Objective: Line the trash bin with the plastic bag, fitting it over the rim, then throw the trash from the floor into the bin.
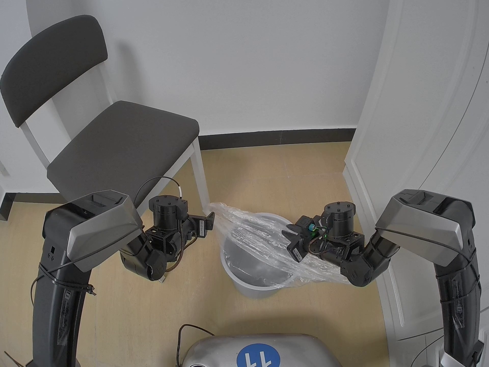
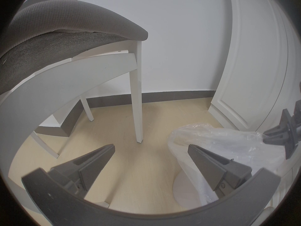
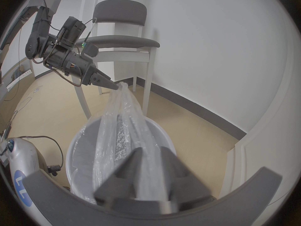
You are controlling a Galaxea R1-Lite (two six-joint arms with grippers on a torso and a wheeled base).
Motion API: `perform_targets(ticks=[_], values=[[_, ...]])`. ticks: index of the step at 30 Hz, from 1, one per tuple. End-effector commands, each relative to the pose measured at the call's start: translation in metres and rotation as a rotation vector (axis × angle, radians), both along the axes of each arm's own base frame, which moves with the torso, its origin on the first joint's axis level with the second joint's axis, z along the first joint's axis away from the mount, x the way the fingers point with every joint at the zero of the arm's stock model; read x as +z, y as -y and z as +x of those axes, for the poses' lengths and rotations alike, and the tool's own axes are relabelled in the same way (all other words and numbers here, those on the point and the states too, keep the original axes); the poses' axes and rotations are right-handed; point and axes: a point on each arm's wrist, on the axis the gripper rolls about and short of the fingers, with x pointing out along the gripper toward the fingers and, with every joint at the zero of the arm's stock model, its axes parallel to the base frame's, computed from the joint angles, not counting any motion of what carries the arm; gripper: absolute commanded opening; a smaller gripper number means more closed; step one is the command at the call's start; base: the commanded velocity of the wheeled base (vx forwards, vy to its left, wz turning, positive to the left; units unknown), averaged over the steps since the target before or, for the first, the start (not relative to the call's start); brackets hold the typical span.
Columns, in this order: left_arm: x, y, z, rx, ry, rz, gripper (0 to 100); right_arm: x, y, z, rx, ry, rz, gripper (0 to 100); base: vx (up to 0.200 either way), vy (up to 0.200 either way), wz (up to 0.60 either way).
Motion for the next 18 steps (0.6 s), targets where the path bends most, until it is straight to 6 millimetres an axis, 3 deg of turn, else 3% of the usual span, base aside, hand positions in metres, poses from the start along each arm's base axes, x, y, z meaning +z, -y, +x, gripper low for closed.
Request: perform_targets(ticks=[1, 10, 16, 18], values=[[0.001, 0.000, 0.000, -0.001, 0.002, -0.001, 100, 0.000, 0.000, 0.002, -0.001, 0.005, 0.002, 0, 0.000, 0.000, 0.00], [0.002, 0.001, 0.001, 0.004, 0.010, -0.004, 100, 0.010, 0.000, 0.029, -0.051, 0.082, 0.039, 0, 0.000, 0.000, 0.00], [0.003, 0.000, 0.002, 0.007, 0.013, -0.005, 100, 0.002, 0.002, 0.050, -0.111, 0.084, 0.058, 0, 0.000, 0.000, 0.00], [0.002, 0.000, 0.002, 0.007, 0.013, -0.005, 100, -0.007, 0.004, 0.065, -0.153, 0.101, 0.076, 0, 0.000, 0.000, 0.00]])
